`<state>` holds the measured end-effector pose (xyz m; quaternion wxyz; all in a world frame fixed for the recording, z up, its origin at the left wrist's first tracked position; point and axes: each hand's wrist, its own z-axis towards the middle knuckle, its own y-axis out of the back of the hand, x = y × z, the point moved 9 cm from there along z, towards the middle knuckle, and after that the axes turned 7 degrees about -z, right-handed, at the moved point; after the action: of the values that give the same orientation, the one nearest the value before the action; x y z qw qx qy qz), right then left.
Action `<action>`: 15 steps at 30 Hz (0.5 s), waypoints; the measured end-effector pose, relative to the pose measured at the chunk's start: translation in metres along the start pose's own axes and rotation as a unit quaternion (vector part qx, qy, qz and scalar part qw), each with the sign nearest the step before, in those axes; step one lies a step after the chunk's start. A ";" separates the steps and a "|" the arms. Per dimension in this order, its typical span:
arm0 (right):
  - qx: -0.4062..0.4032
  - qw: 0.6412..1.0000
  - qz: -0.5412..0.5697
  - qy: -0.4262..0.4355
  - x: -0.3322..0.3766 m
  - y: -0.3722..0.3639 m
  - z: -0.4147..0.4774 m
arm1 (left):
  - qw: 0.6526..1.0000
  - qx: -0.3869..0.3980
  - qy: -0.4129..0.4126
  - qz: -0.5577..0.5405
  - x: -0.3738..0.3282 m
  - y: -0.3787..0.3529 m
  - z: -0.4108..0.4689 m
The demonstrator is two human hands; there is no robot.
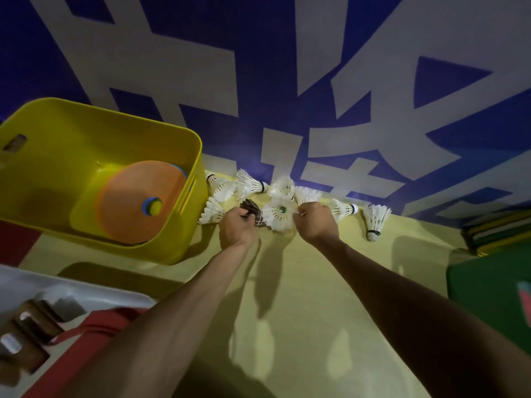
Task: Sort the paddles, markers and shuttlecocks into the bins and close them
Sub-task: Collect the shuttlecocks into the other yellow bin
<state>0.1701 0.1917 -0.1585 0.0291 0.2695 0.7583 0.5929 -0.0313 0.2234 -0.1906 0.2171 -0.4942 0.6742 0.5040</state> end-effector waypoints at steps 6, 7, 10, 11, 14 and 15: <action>-0.028 0.997 -0.015 0.072 -0.014 0.047 -0.048 | 0.996 0.020 -0.088 -0.027 -0.019 0.015 -0.044; -0.031 0.996 -0.015 0.082 -0.018 0.056 -0.058 | 0.993 0.026 -0.114 -0.028 -0.027 0.018 -0.056; -0.045 0.993 -0.001 0.108 -0.032 0.088 -0.092 | 0.977 0.047 -0.206 -0.008 -0.058 0.024 -0.099; -0.052 0.993 0.009 0.110 -0.040 0.099 -0.104 | 0.971 0.049 -0.236 -0.004 -0.070 0.025 -0.115; -0.099 0.989 0.022 0.112 -0.069 0.135 -0.135 | 0.954 0.051 -0.296 -0.012 -0.100 0.022 -0.164; -0.112 0.987 0.029 0.111 -0.081 0.146 -0.144 | 0.951 0.053 -0.305 -0.019 -0.107 0.019 -0.180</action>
<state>0.2408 0.0506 -0.0050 -0.0425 0.2185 0.6779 0.7006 0.0330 0.1107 -0.0258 0.4475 -0.3172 0.5923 0.5902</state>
